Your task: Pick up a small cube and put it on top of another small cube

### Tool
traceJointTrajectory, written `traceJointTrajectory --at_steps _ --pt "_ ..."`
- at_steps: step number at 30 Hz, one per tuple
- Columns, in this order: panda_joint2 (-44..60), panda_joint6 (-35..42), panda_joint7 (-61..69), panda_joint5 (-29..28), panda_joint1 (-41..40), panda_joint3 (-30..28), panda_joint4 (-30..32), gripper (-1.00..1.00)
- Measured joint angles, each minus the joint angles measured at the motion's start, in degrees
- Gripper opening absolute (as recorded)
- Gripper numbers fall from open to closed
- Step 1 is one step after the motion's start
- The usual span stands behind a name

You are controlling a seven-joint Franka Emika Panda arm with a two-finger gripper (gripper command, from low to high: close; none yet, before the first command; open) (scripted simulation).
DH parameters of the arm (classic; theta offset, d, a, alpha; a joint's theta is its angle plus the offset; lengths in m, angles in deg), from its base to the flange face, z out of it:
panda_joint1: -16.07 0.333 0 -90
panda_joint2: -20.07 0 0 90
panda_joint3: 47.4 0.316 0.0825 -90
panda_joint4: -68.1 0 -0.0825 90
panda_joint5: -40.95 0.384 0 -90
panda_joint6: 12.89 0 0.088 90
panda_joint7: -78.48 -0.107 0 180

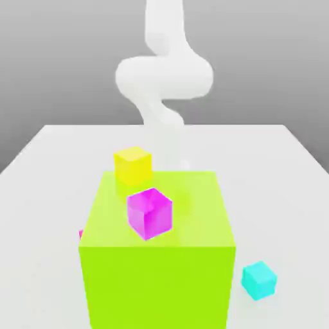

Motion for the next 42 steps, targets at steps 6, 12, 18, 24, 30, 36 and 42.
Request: traceJointTrajectory --at_steps 6,12,18,24,30,36,42 --pt "12.1 -4.3 -11.0 9.7 2.7 2.2 2.9 0.0" --pt "23.6 -8.7 -24.7 15.1 4.3 7.1 5.7 0.0" --pt "34.7 -14.4 -42.9 14.1 5.4 12.4 8.9 0.0" --pt "45.2 -20.9 -67.5 4.1 10.1 12.5 12.6 0.0" --pt "54.6 -27.4 -89.0 -8.6 17.3 5.8 14.2 0.0" --pt "62.6 -33.0 -91.1 -10.3 19.5 3.3 12.7 -1.0" --pt "62.6 -32.9 -91.0 -10.4 19.7 3.0 12.7 -1.0"
